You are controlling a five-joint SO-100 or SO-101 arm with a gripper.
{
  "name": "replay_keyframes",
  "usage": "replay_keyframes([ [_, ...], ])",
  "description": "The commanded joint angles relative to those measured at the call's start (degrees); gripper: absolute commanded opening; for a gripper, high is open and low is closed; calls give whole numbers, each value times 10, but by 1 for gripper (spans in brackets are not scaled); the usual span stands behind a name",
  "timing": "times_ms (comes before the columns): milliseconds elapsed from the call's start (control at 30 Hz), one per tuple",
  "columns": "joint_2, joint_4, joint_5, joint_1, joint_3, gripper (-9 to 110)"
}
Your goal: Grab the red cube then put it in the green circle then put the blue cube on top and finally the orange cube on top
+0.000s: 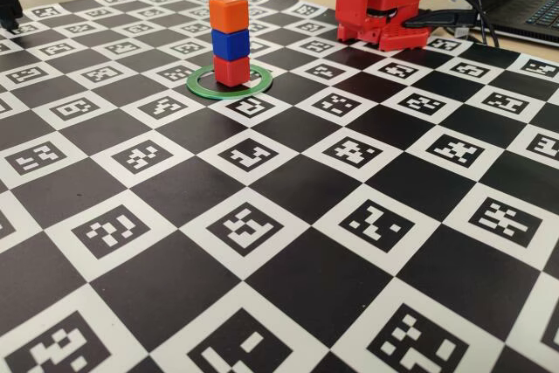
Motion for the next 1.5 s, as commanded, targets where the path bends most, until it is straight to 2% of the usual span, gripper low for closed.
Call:
replay_keyframes([
  [0,75,-1,-18,2,-33,40],
  [500,275,-12,-175,69,116,-5],
  [800,383,-41,-294,76,250,-6],
  [1033,440,-176,-399,89,401,-6],
  [1467,470,-259,-574,78,577,-6],
])
